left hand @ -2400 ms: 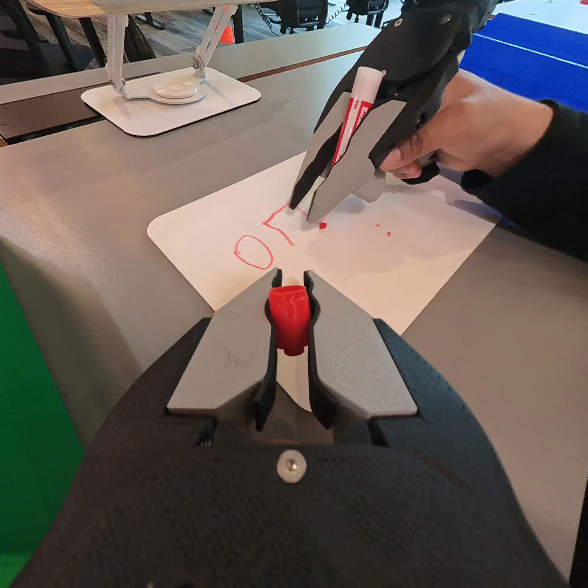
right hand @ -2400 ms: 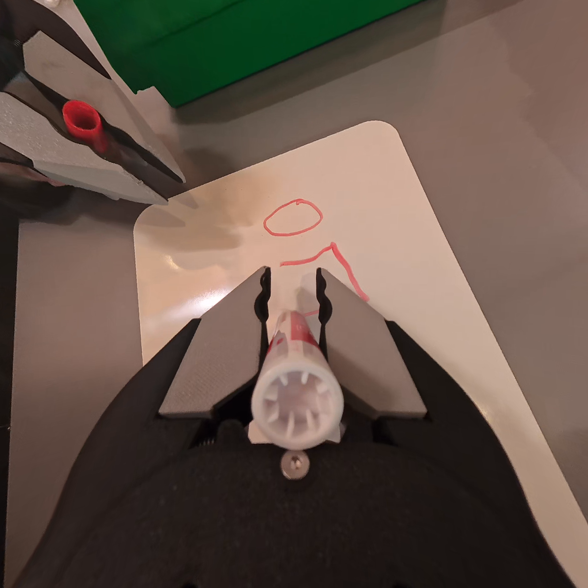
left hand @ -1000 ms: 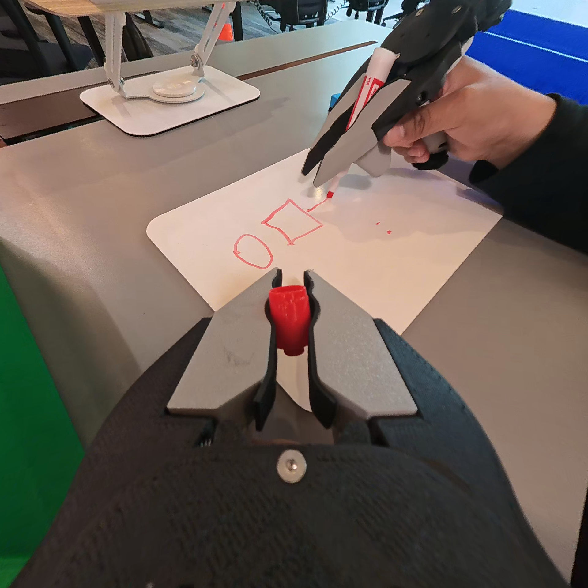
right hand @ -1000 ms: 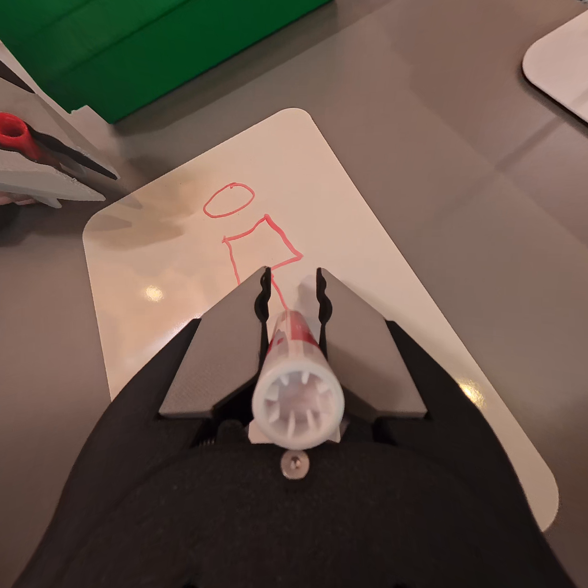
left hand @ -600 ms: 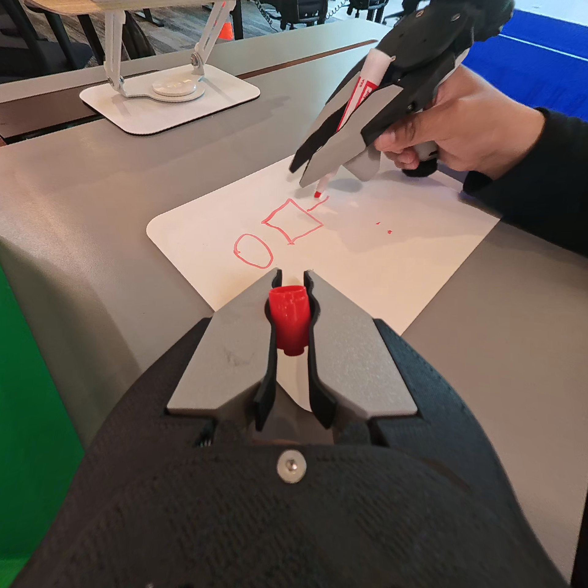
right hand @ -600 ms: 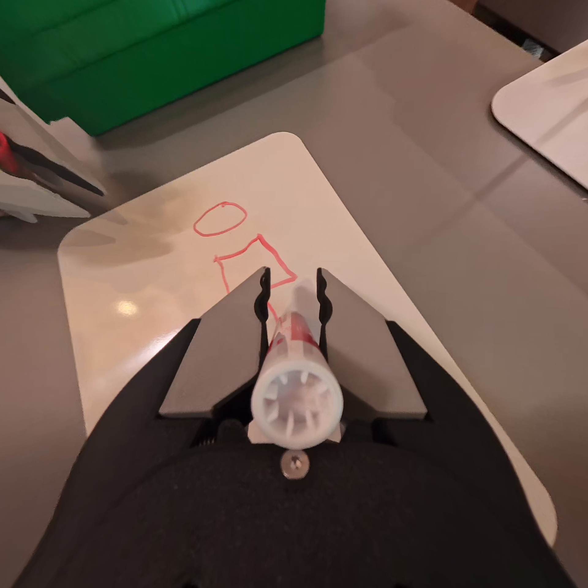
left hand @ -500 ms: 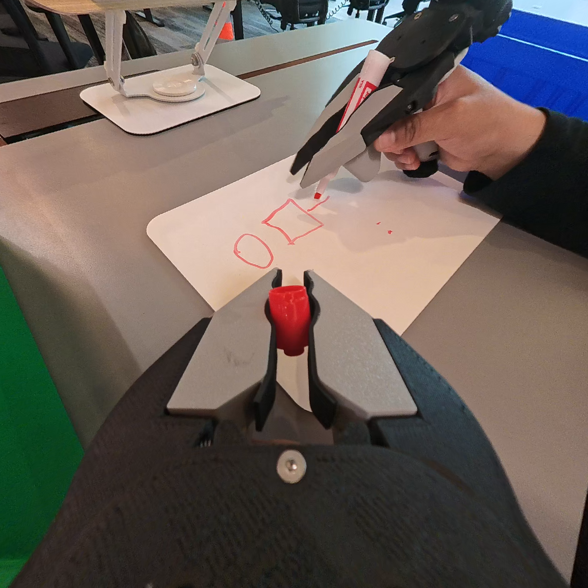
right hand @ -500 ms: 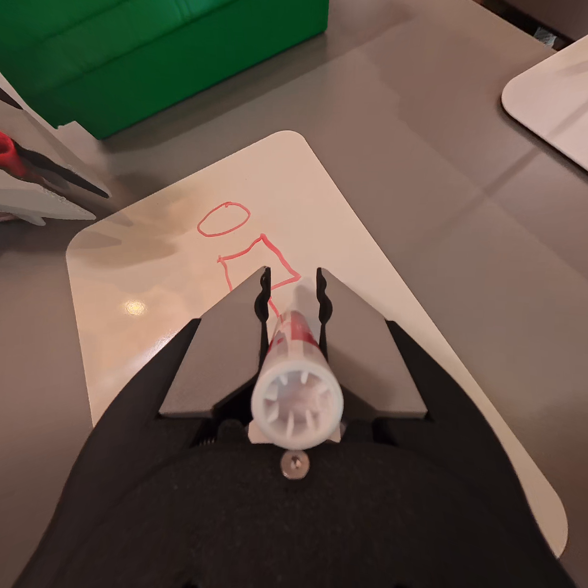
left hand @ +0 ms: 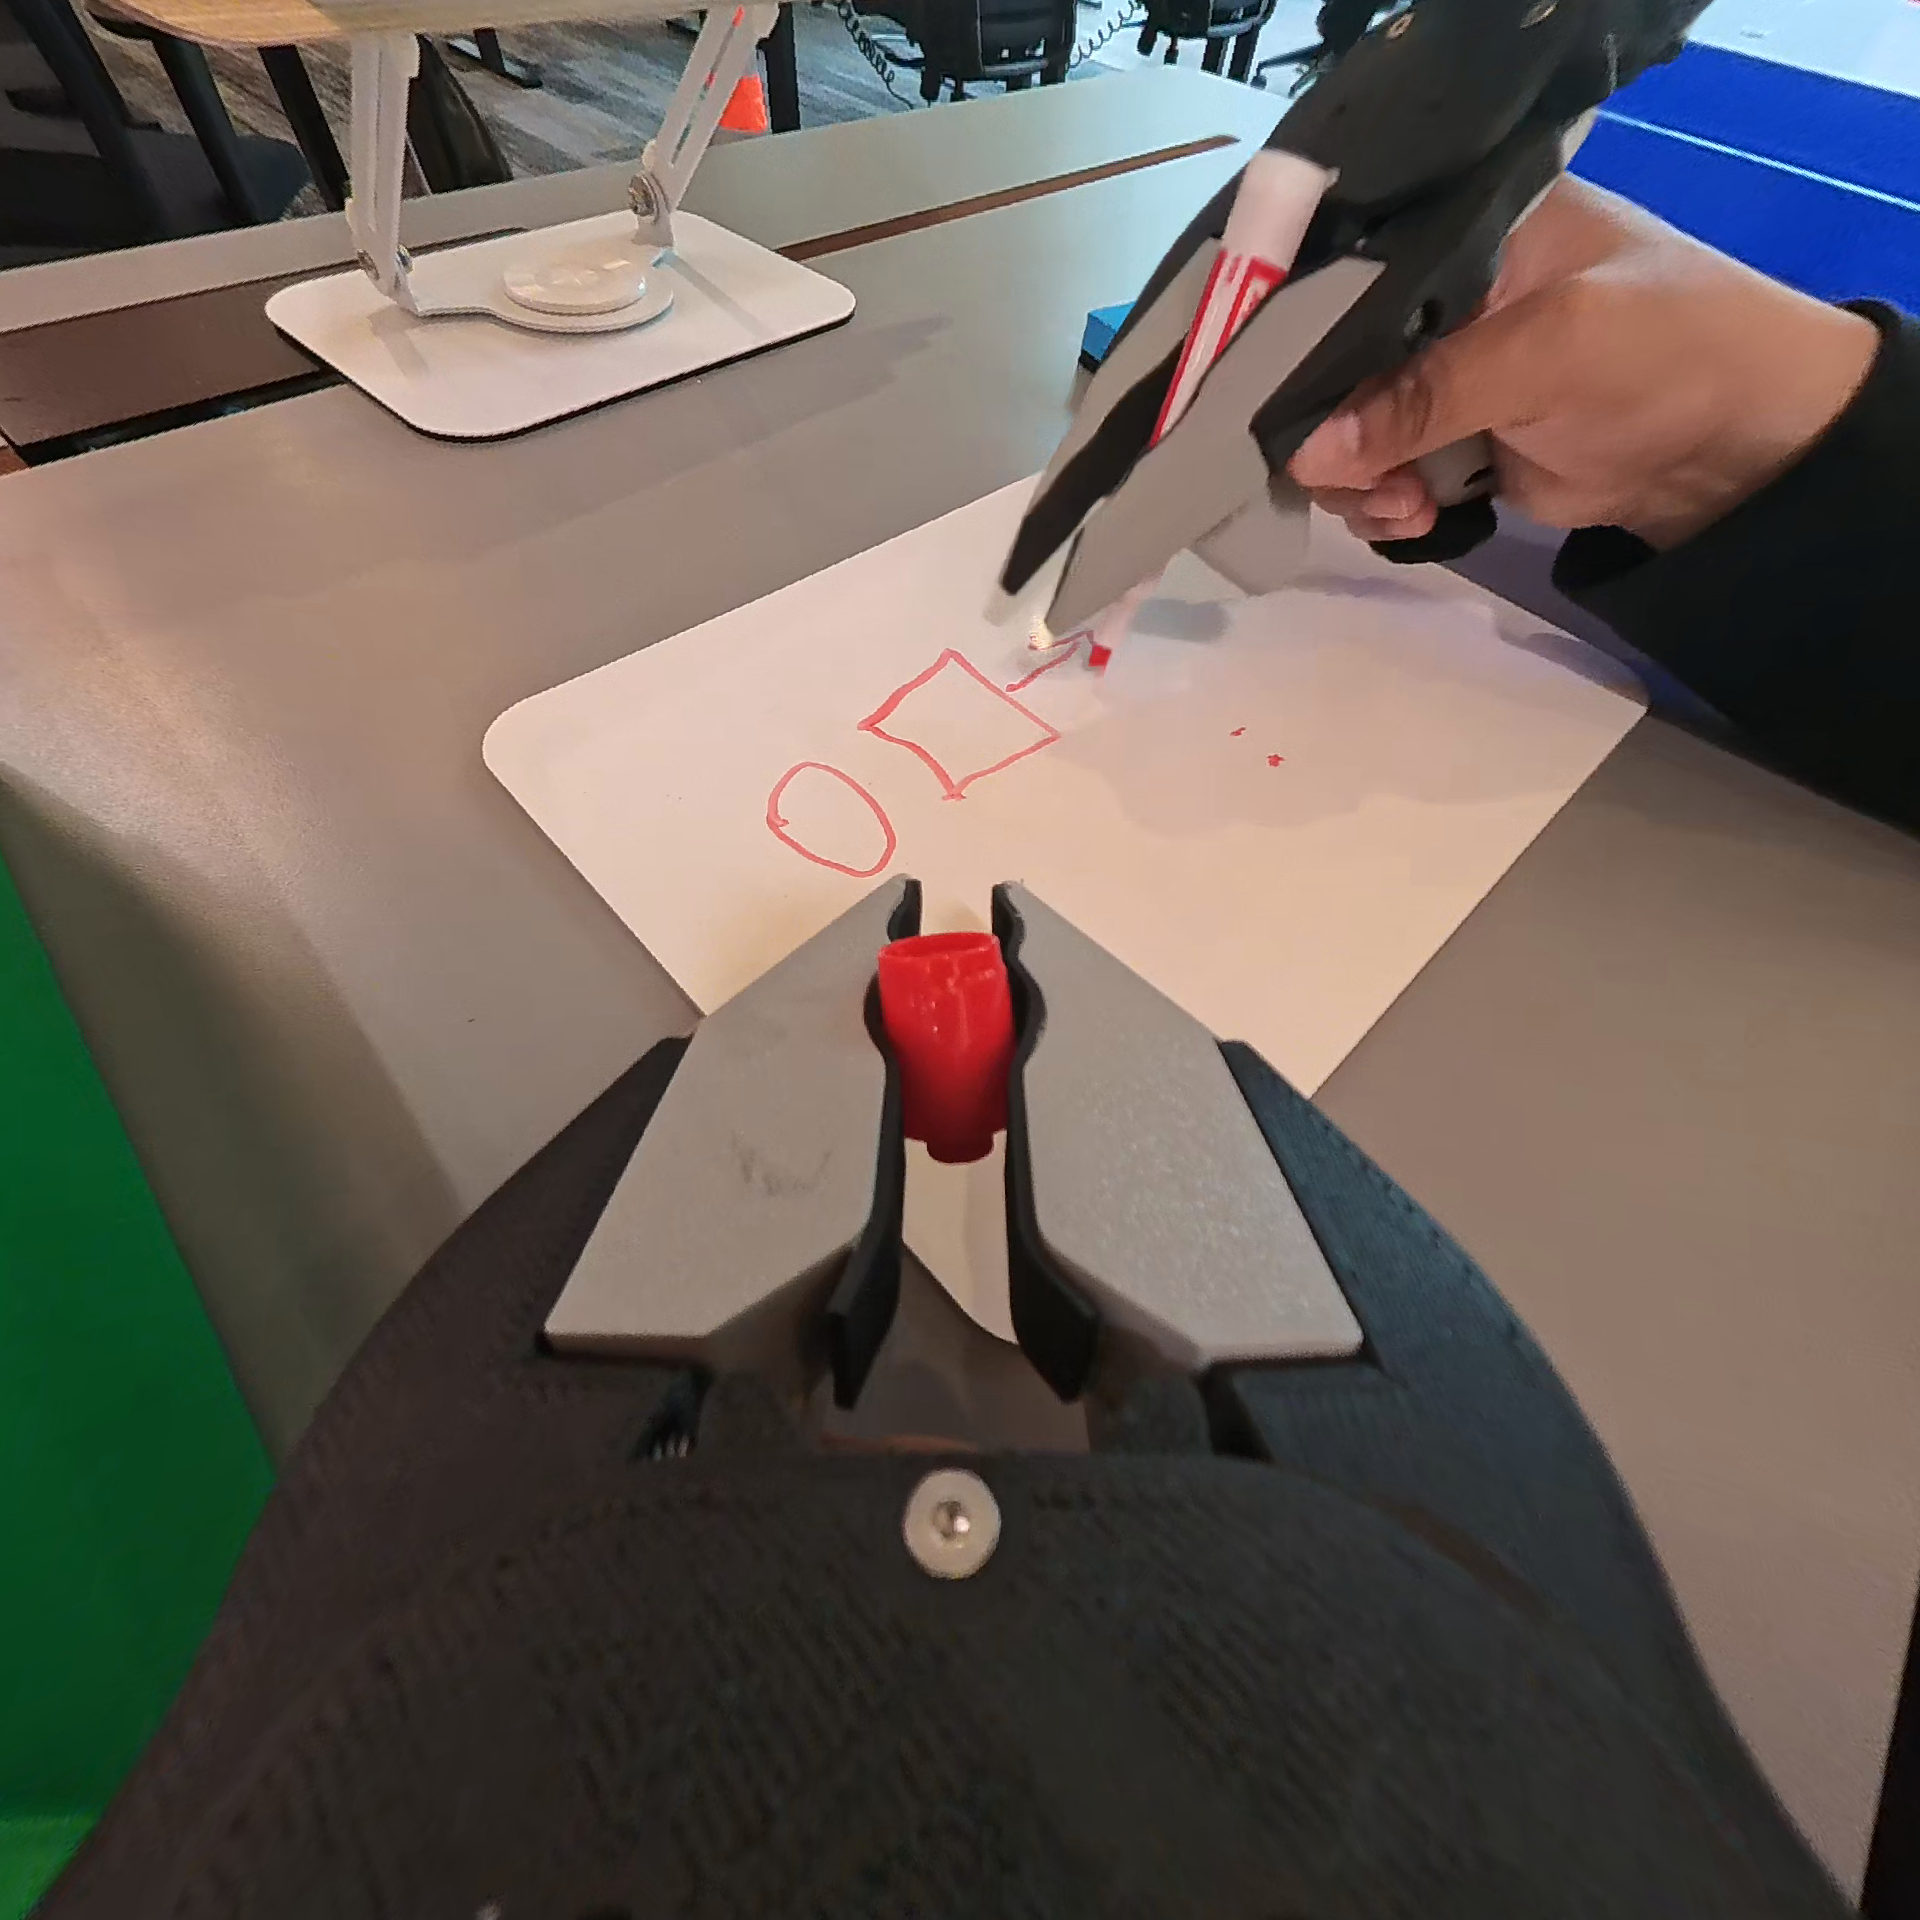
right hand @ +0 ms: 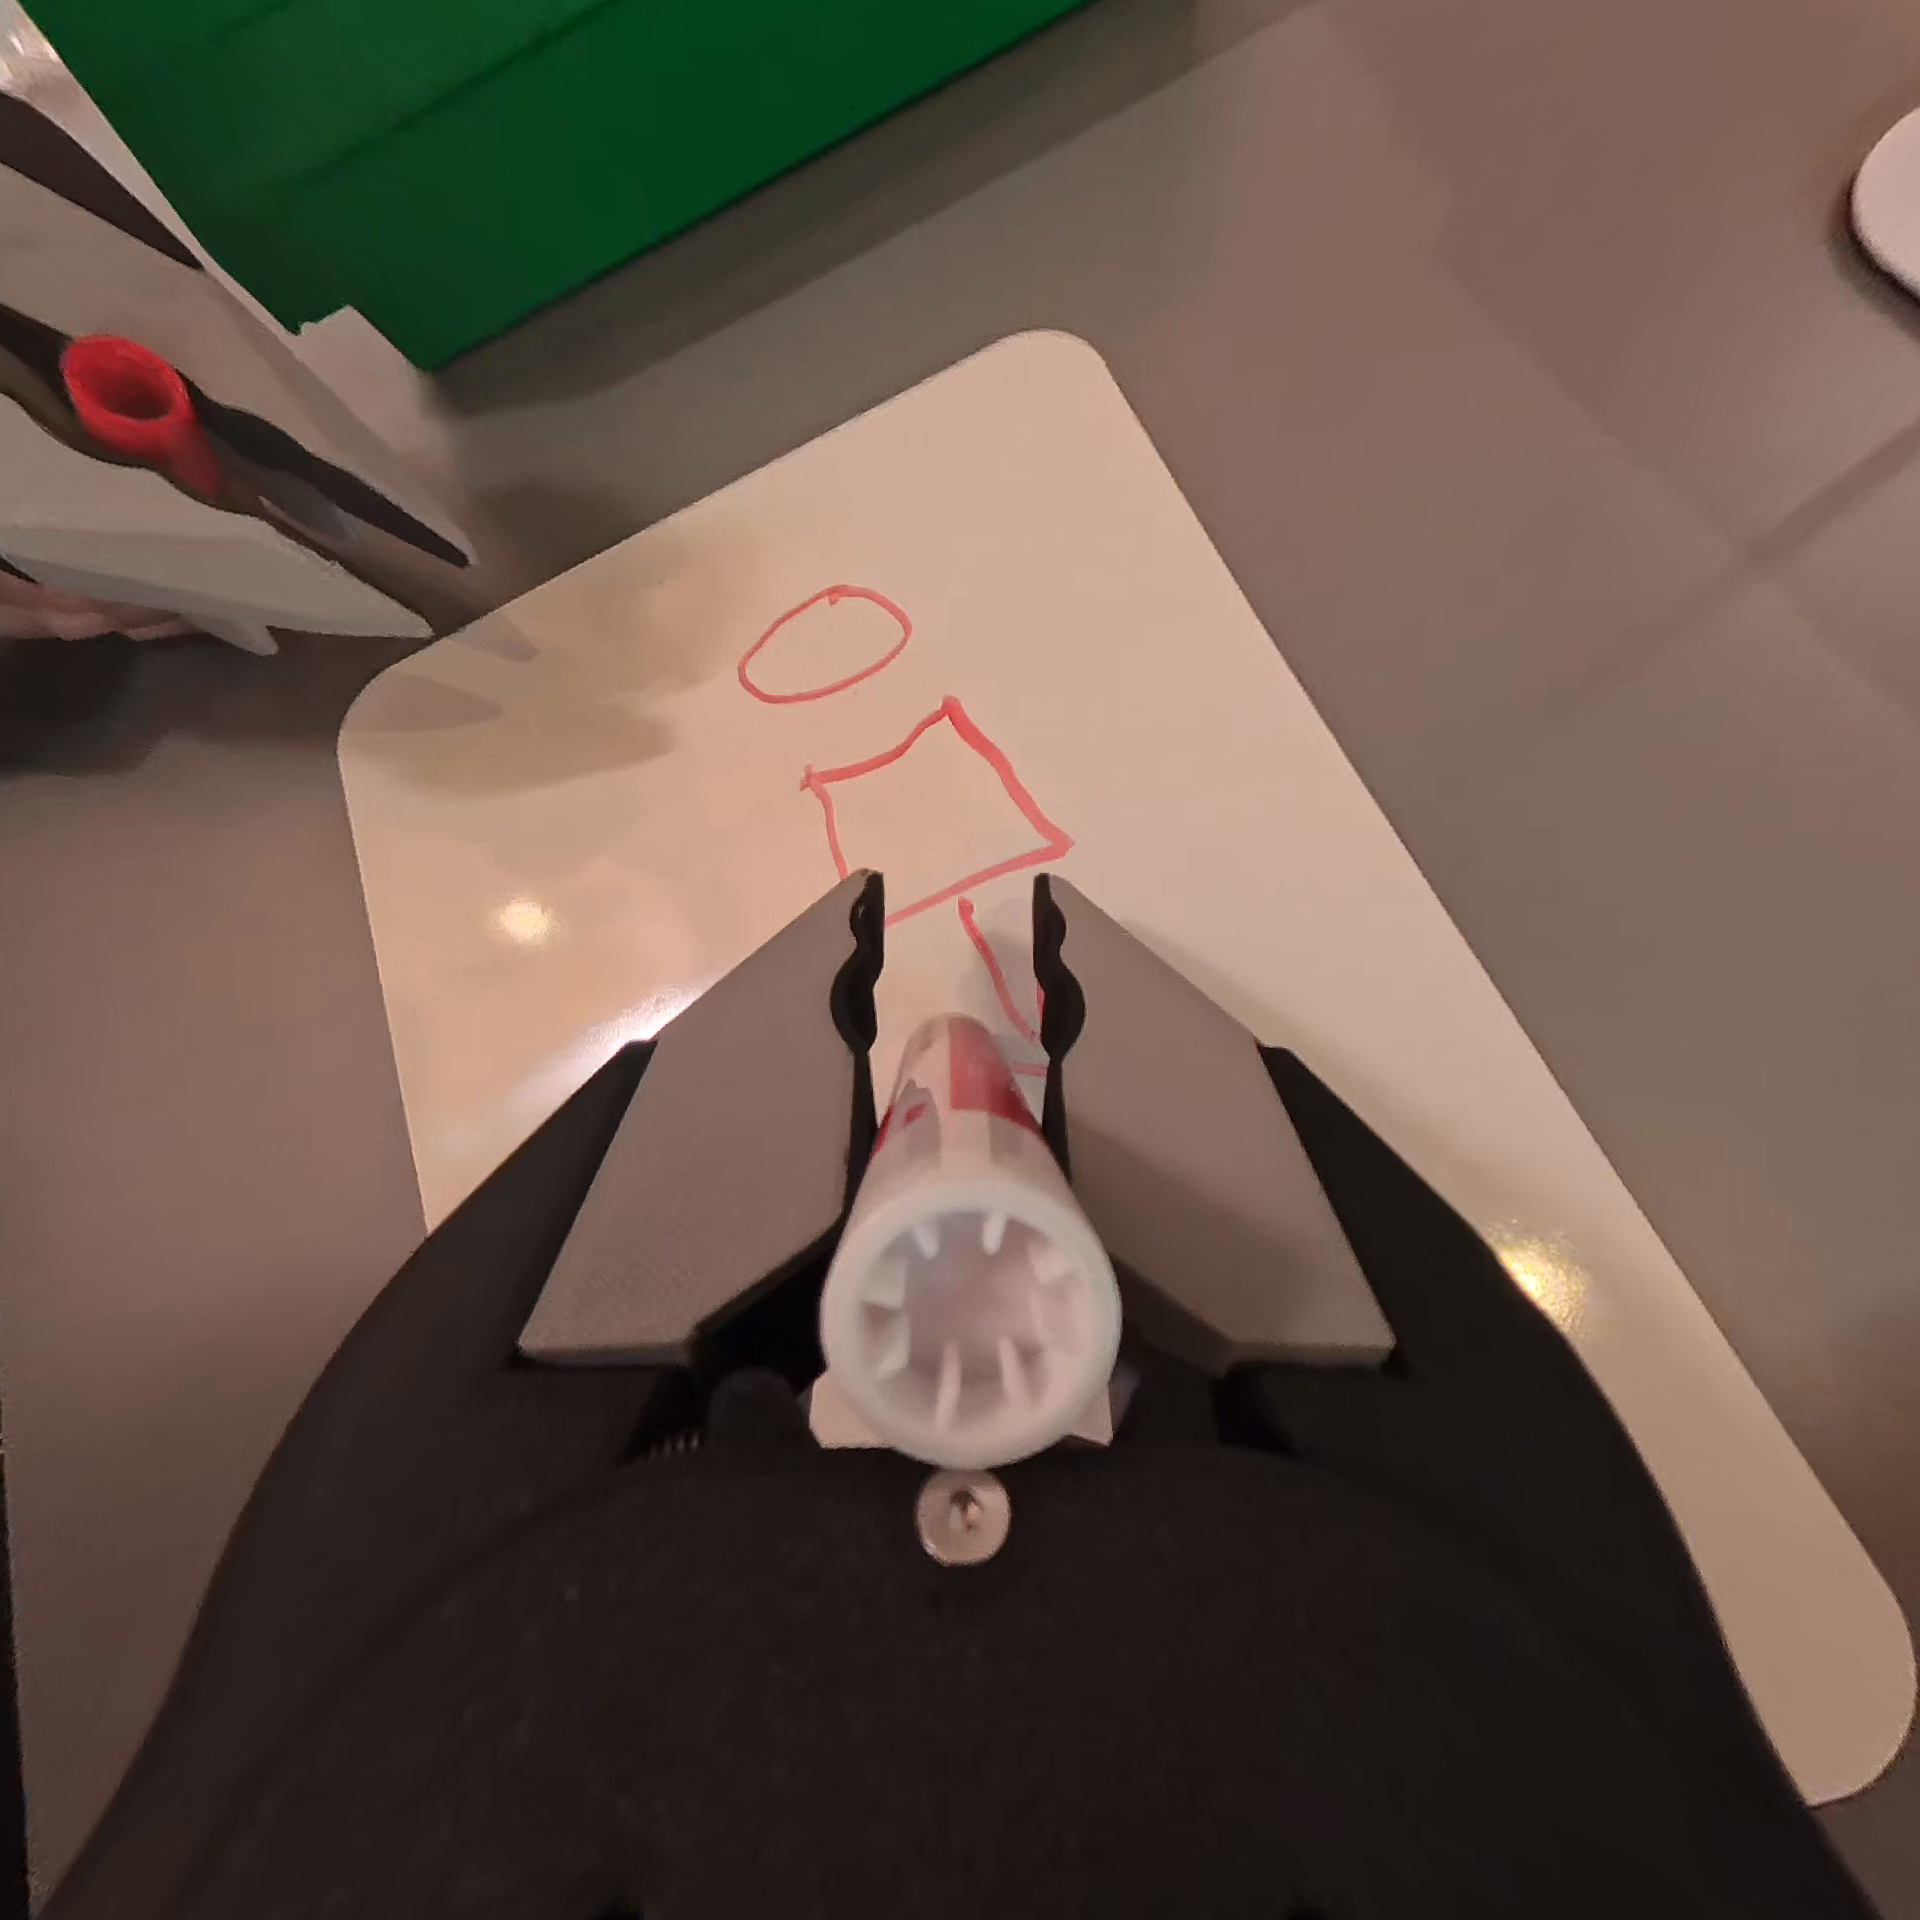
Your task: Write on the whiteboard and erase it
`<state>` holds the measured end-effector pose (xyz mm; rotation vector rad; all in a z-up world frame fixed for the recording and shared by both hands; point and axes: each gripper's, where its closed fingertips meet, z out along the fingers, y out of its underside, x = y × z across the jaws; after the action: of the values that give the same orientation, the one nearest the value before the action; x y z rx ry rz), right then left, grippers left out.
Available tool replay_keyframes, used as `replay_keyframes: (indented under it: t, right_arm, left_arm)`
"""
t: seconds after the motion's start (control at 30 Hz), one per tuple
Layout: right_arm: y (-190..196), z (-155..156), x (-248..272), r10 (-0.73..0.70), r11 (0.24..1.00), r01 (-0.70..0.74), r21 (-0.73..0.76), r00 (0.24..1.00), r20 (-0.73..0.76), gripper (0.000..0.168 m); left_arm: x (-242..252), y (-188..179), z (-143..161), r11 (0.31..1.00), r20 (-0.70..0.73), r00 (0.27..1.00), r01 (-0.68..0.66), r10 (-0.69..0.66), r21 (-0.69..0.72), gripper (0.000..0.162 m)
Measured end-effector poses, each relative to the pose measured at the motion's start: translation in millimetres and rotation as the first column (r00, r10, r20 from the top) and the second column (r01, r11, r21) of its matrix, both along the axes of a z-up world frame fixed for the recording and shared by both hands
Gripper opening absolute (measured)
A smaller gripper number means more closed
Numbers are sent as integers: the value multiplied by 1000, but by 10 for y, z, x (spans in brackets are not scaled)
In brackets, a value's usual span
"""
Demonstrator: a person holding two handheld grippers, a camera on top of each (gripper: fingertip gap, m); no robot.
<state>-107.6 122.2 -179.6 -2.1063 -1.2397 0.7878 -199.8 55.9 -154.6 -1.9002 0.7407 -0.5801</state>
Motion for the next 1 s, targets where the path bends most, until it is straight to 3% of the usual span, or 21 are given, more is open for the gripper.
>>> replay_keyframes:
  t: [0.13,0.4,1.0]
  right_arm:
    - [84,269,110,-50,999,47,-21,988,-147,27]
    - [192,194,460,-112,994,111,-14,982,-149,27]
    - [15,64,259,-24,1000,24,-1,995,-95,27]
  left_arm:
    - [-1,-1,5,1000,1,1000,0,0,3,11]
    - [-1,-1,4,1000,3,1000,0,0,1,11]
    - [-5,2,-4,1000,3,1000,-3,3,-4,11]
